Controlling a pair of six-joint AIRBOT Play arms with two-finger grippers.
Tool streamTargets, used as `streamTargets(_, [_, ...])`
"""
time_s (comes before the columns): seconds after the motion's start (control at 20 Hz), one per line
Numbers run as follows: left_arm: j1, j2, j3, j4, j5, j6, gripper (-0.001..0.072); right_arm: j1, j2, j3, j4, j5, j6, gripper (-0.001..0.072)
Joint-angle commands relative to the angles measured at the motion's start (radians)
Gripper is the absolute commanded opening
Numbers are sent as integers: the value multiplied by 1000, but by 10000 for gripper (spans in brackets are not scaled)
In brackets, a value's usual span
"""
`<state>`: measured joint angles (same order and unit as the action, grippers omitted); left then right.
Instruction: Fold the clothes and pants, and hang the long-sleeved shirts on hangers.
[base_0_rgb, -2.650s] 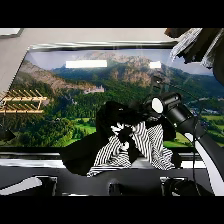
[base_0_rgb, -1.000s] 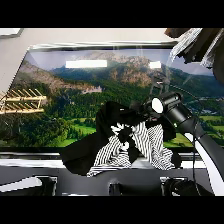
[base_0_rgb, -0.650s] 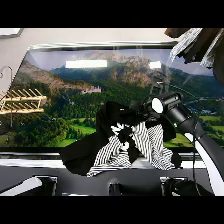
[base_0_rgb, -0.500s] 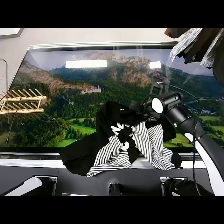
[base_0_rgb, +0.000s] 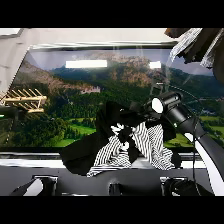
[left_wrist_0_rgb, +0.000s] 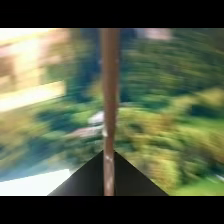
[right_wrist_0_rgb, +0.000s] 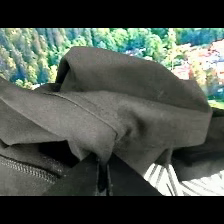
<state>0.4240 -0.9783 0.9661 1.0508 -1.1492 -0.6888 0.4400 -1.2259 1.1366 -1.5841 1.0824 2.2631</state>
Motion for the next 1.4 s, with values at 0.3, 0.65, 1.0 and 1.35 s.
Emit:
streamTargets(0.3, [-546,23,-78,278,-179,23,22,0,0,0,-49,71,0,34])
streamTargets(0.65, [-579,69,-82,387,-275,107,23,0,0,0,-101,101,40,34])
streamTargets(1.0, [-599,94,-82,397,-294,180,22,0,0,0,-138,88,108,34])
streamTargets(1.35, [-707,52,-82,398,-121,180,22,0,14,1,-113,71,116,34])
